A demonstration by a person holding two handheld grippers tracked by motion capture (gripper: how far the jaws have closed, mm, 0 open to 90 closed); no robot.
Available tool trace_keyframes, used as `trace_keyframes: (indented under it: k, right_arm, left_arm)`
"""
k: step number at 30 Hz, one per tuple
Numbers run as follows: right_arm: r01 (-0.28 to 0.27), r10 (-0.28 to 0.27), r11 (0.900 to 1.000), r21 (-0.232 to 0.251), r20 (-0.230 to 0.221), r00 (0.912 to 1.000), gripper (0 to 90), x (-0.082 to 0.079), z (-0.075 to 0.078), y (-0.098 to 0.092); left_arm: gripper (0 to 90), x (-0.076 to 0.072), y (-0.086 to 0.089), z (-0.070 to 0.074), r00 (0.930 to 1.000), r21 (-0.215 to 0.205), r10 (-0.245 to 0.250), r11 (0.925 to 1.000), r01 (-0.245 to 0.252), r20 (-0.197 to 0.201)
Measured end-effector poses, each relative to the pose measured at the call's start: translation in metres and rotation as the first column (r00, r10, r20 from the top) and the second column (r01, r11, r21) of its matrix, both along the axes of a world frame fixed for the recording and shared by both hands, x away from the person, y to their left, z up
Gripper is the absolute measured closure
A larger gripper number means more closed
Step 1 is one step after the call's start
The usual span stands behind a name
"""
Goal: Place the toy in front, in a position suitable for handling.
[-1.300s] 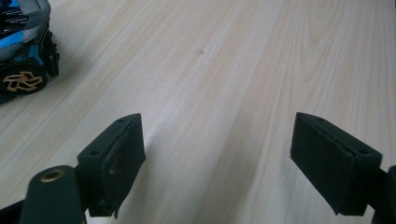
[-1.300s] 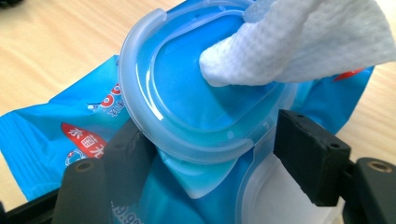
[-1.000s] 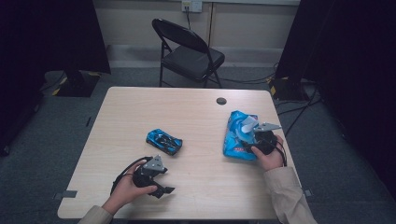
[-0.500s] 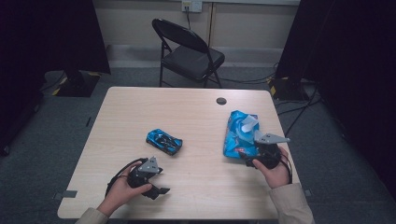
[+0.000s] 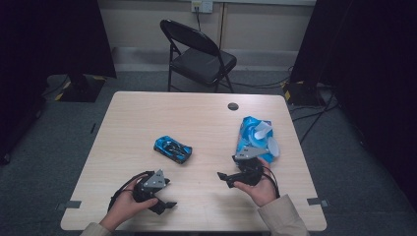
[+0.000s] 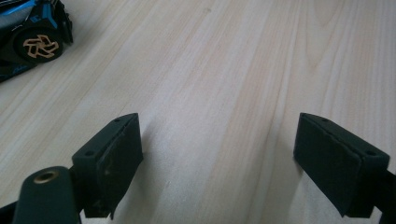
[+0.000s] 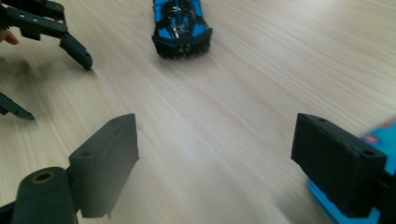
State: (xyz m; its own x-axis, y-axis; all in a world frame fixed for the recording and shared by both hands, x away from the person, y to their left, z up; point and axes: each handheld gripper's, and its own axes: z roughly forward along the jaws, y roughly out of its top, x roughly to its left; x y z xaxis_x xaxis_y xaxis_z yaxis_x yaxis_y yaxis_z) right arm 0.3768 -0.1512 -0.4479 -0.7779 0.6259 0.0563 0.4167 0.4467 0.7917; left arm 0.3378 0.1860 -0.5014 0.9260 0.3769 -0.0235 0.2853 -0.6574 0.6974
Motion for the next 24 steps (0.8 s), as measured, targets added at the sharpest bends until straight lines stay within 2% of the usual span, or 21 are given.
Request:
trace_keyframes:
  k: [7,12,15,24]
  right_arm:
    - [-0.045,0.045,0.999,-0.002,-0.01,0.9989,14.7,0.013,-0.005,0.032]
    - [-0.071,0.071,0.997,-0.014,0.003,0.9974,14.5,0.021,-0.01,0.048]
    - [-0.074,0.074,0.997,-0.003,-0.004,0.9972,14.5,0.026,-0.013,0.053]
    - [-0.094,0.094,0.996,-0.007,-0.006,0.9956,14.6,0.039,-0.016,0.068]
  left_arm:
    - [13.5,0.0,0.003,-0.003,0.9999,-0.027,-0.009,0.9996,0.009,0.014]
    - [13.1,0.0,0.003,-0.004,0.9998,-0.041,-0.011,0.9991,0.012,0.019]
    - [12.7,0.001,0.004,-0.005,0.9996,-0.045,-0.019,0.9988,0.019,0.019]
    - [11.5,0.002,0.003,-0.005,0.9995,-0.049,-0.024,0.9985,0.025,0.018]
